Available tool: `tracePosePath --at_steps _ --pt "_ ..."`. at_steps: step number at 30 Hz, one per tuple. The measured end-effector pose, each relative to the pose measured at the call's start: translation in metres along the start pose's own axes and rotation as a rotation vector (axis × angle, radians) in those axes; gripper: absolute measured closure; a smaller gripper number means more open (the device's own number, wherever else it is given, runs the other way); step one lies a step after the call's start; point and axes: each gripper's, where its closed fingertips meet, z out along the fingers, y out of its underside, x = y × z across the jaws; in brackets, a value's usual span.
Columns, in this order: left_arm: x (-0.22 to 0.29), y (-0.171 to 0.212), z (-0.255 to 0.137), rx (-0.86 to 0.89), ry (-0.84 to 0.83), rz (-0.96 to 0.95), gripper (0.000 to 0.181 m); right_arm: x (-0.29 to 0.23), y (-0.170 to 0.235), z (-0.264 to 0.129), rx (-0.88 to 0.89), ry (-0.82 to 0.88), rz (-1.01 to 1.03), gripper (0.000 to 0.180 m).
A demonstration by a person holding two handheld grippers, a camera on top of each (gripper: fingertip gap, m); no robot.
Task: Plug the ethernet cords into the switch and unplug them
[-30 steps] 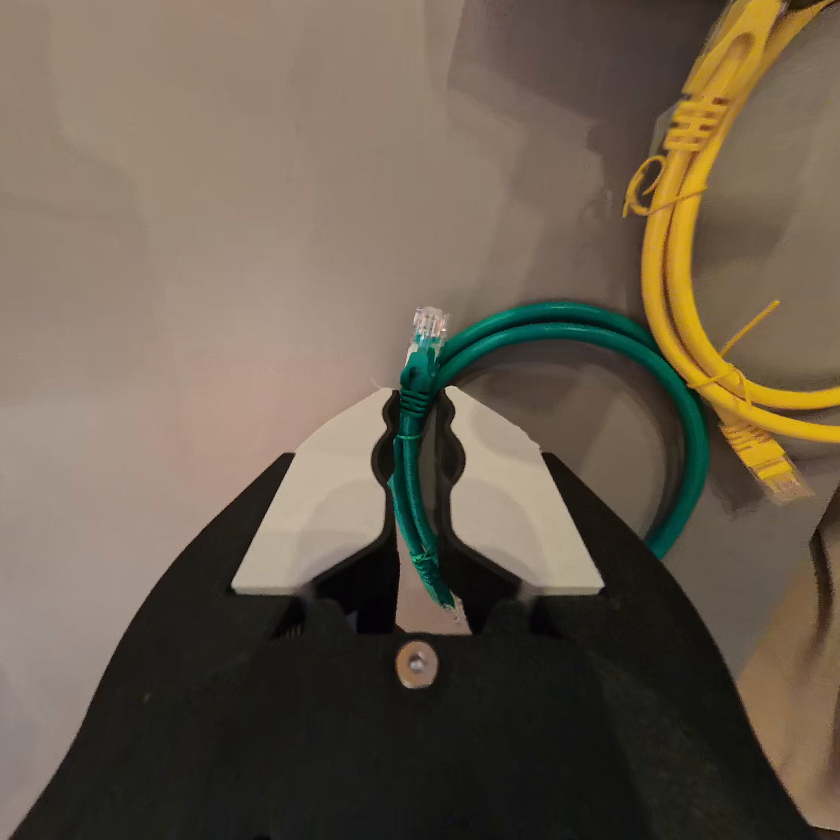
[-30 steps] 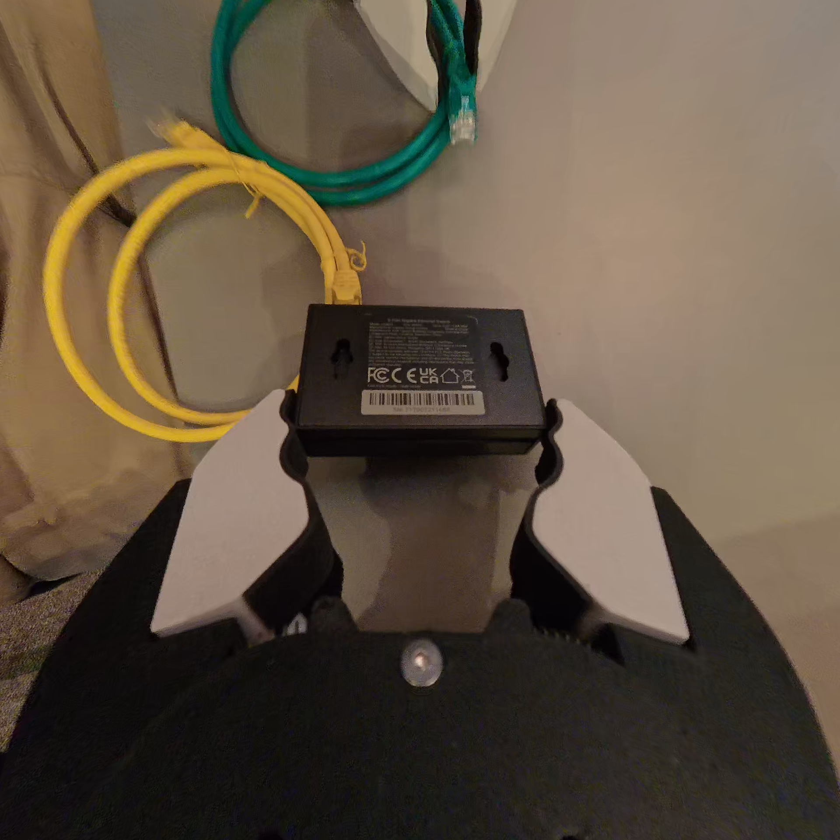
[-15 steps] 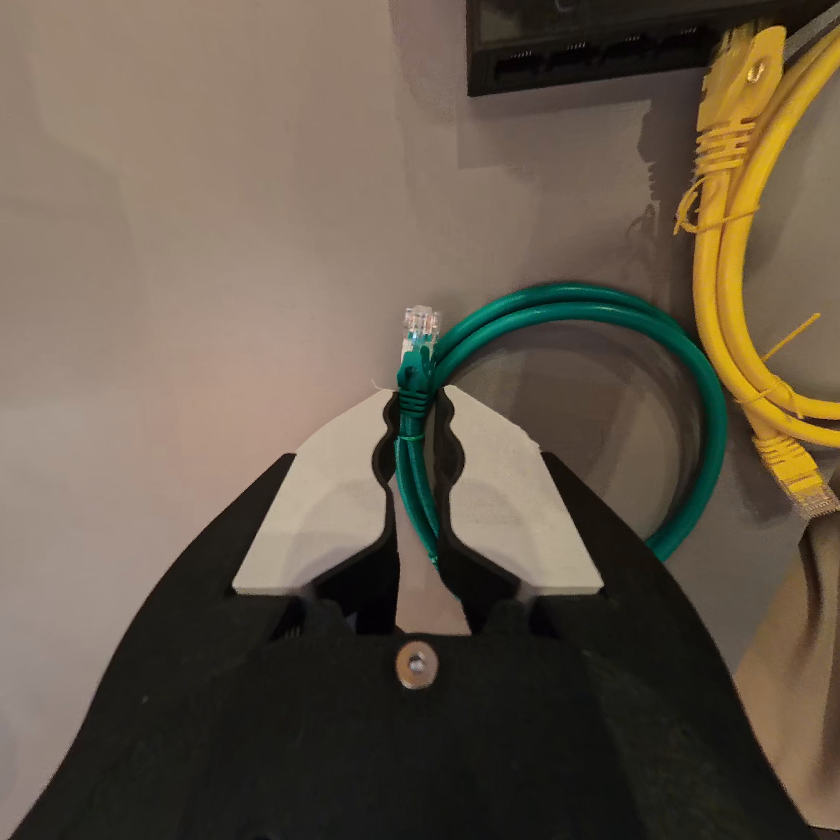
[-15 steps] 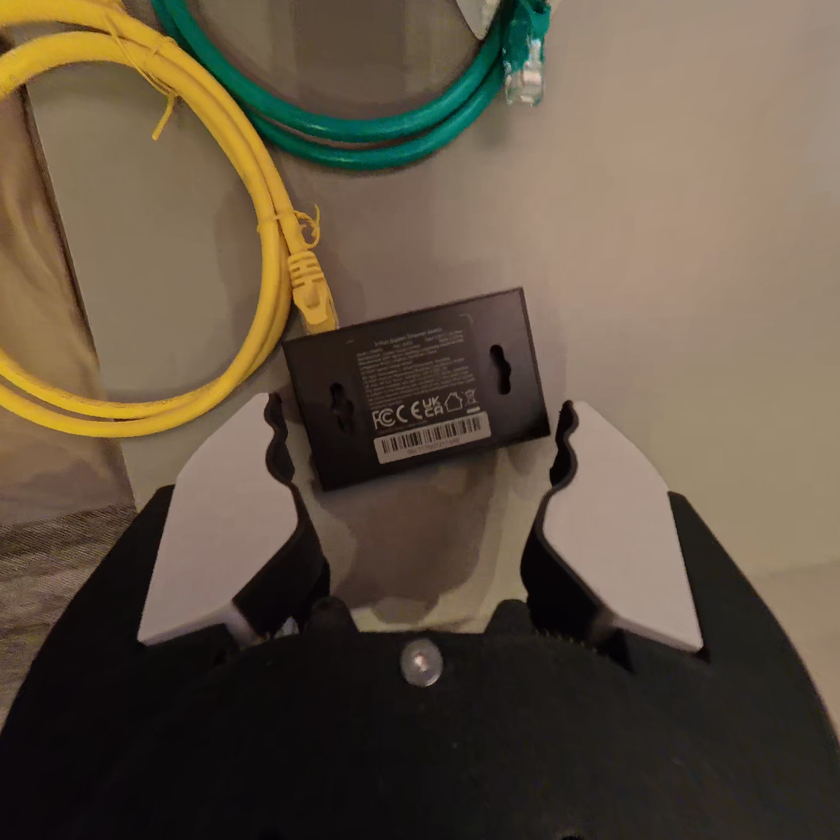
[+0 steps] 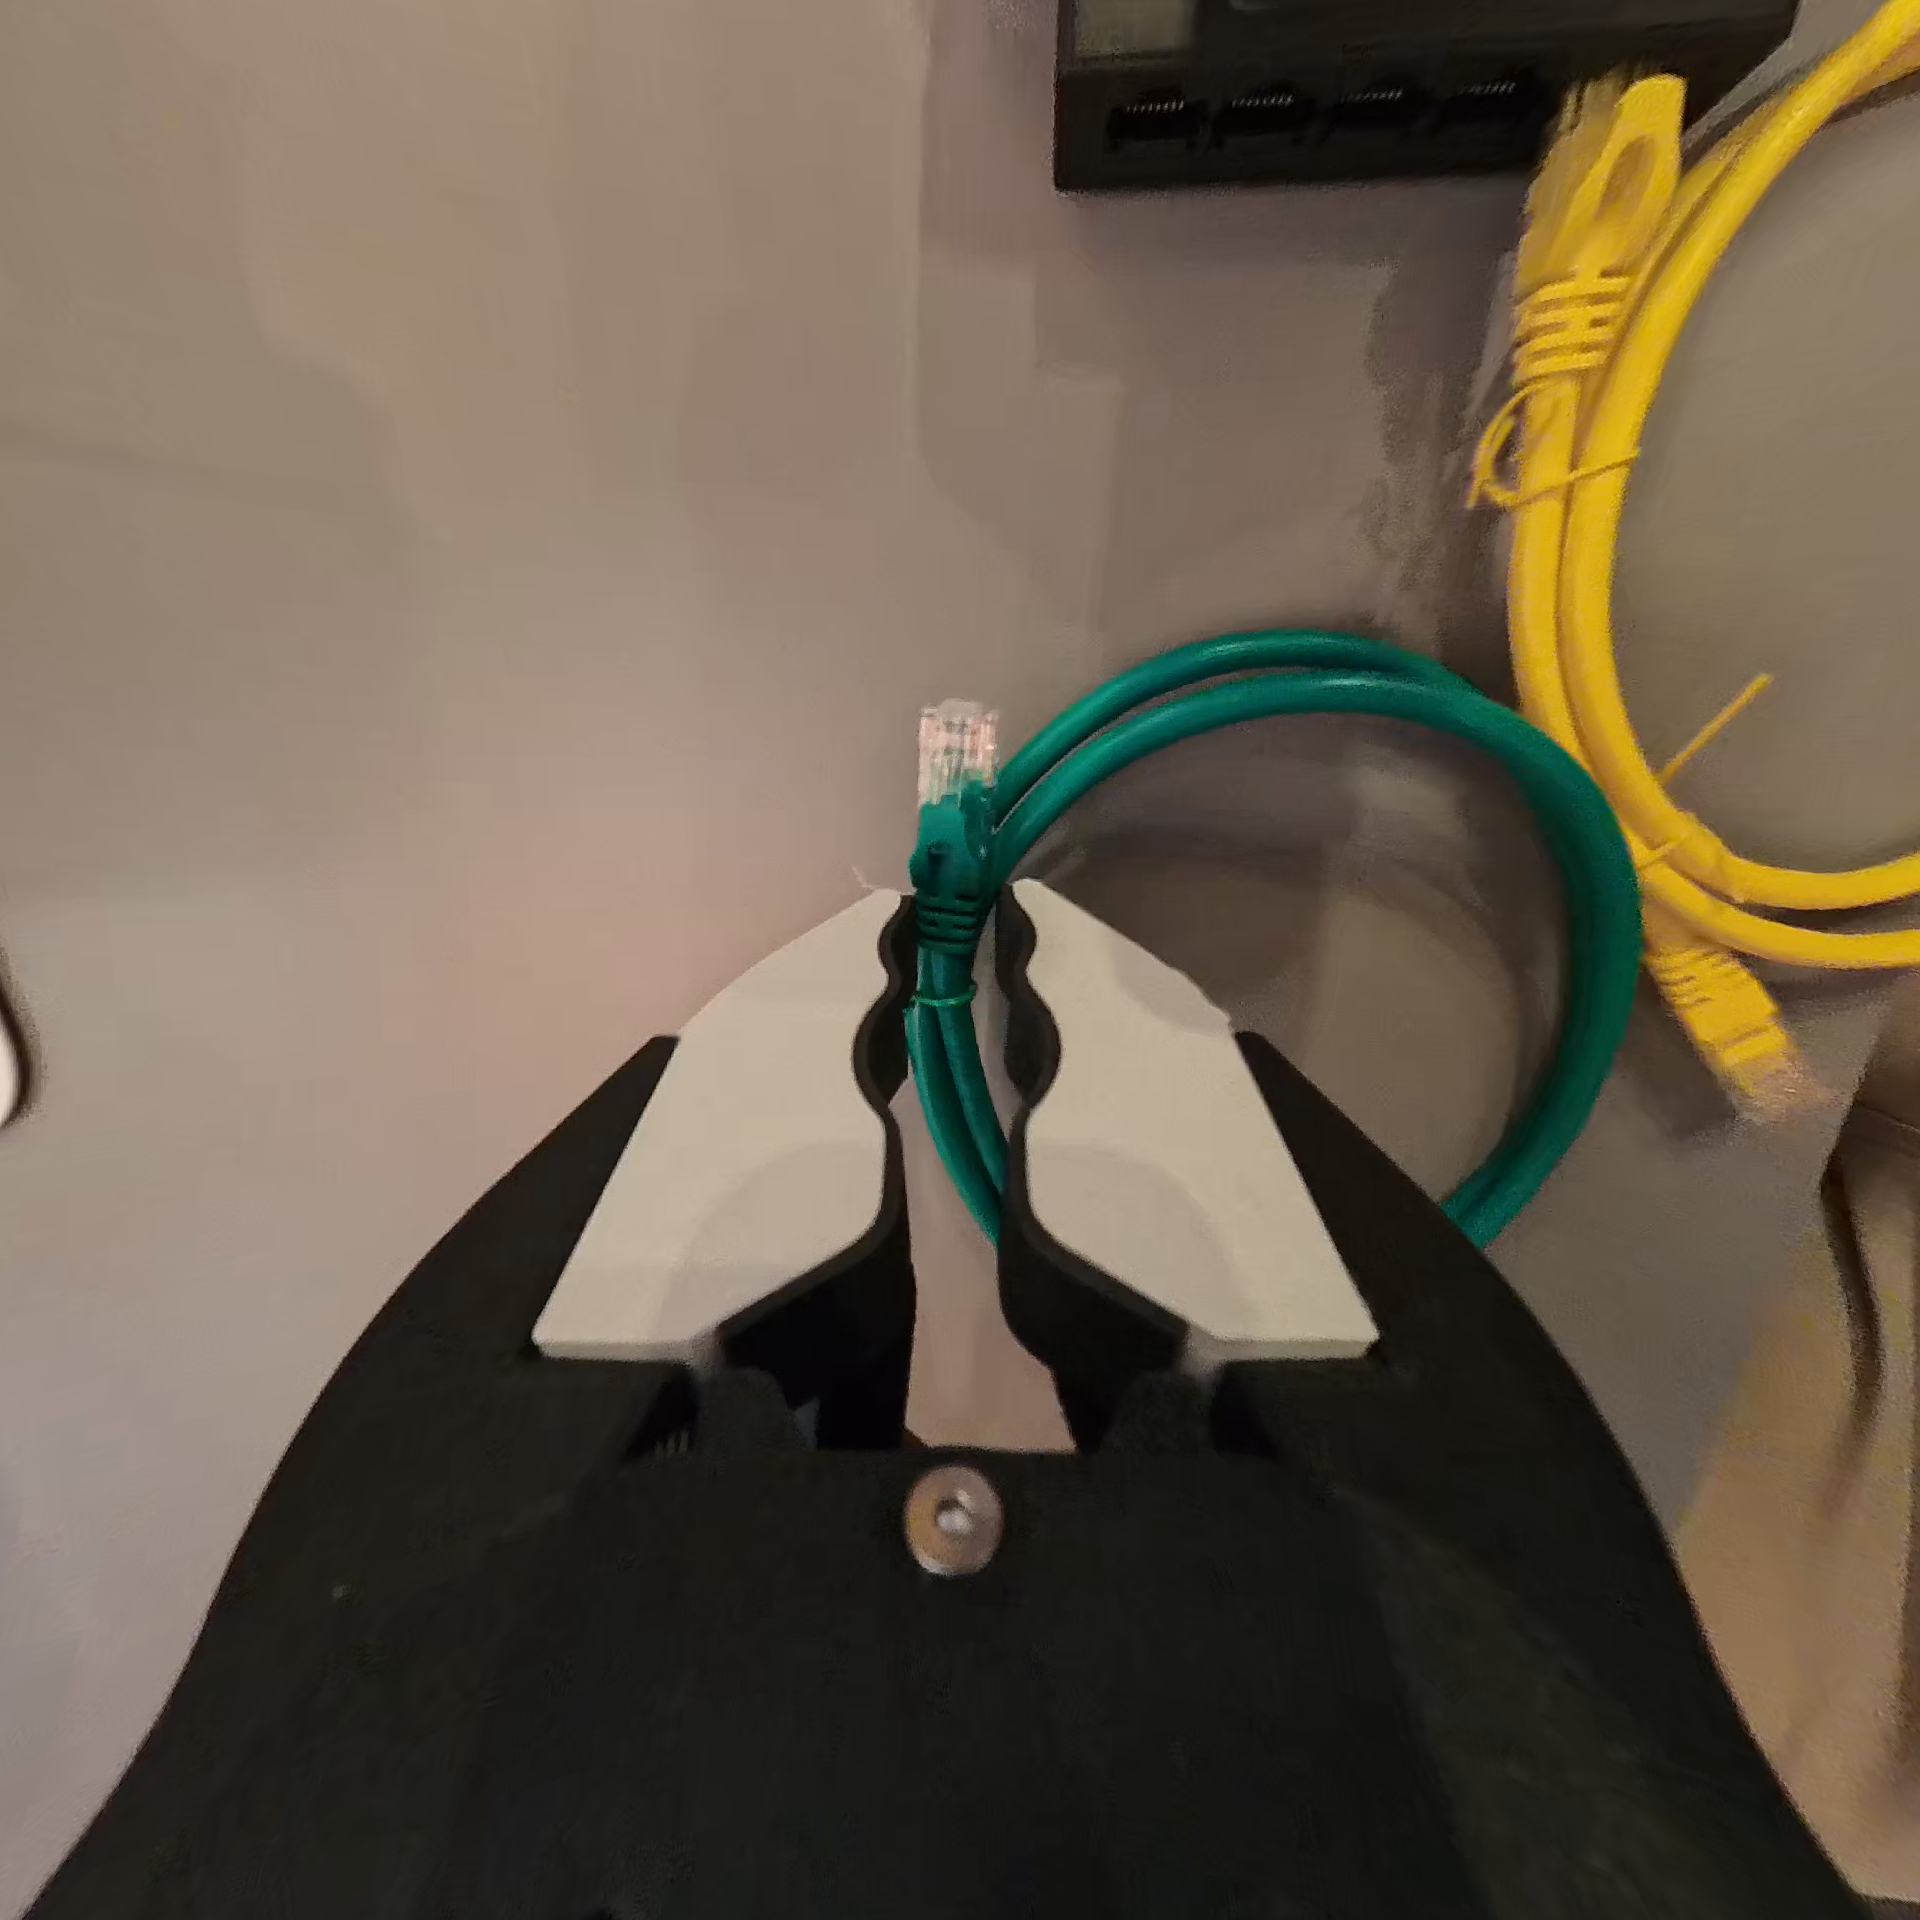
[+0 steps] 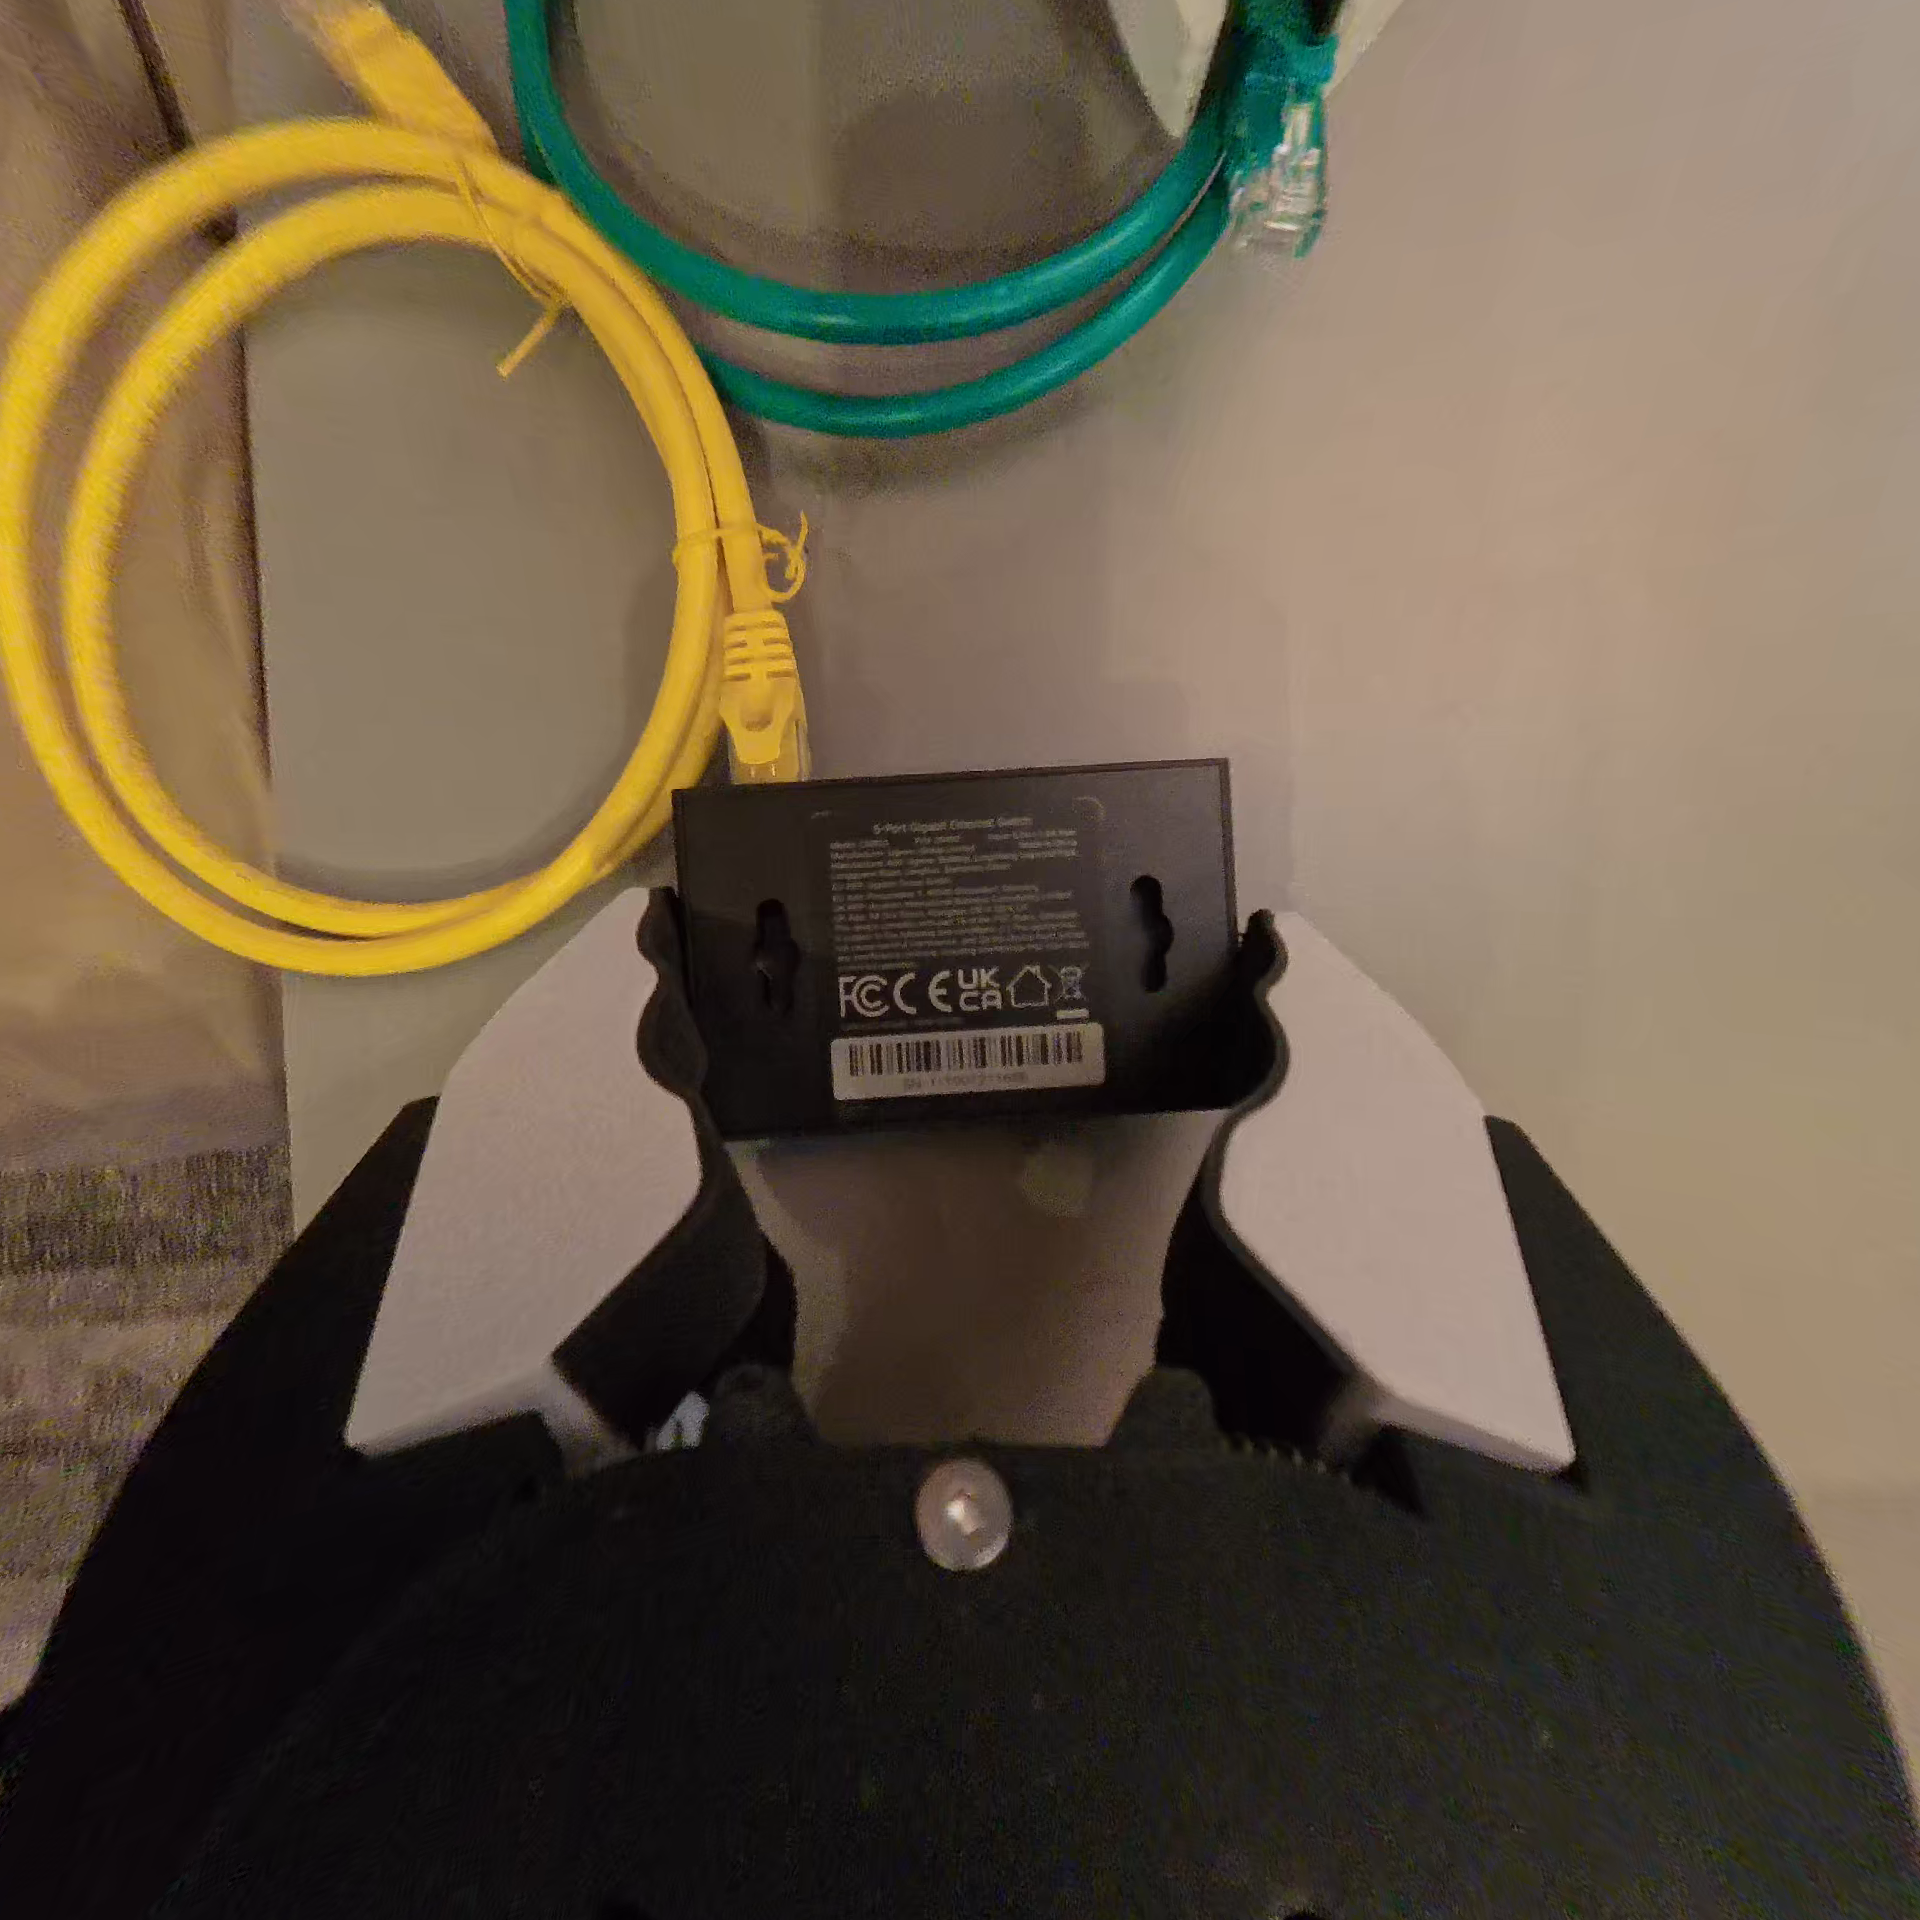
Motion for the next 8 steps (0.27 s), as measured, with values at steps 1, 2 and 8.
tracePosePath --at_steps 1,2,8 --pt "0.0 -0.002 -0.005 0.01 0.003 0.001 0.167 0.001 -0.004 -0.003 0.046 0.005 0.012 0.08" --pt "0.0 -0.005 -0.01 0.019 0.002 0.008 0.167 0.002 -0.01 -0.007 0.099 0.011 0.024 0.08" --pt "0.003 -0.023 -0.036 0.018 -0.026 0.08 0.168 0.013 -0.039 -0.029 0.276 0.096 0.003 0.08"
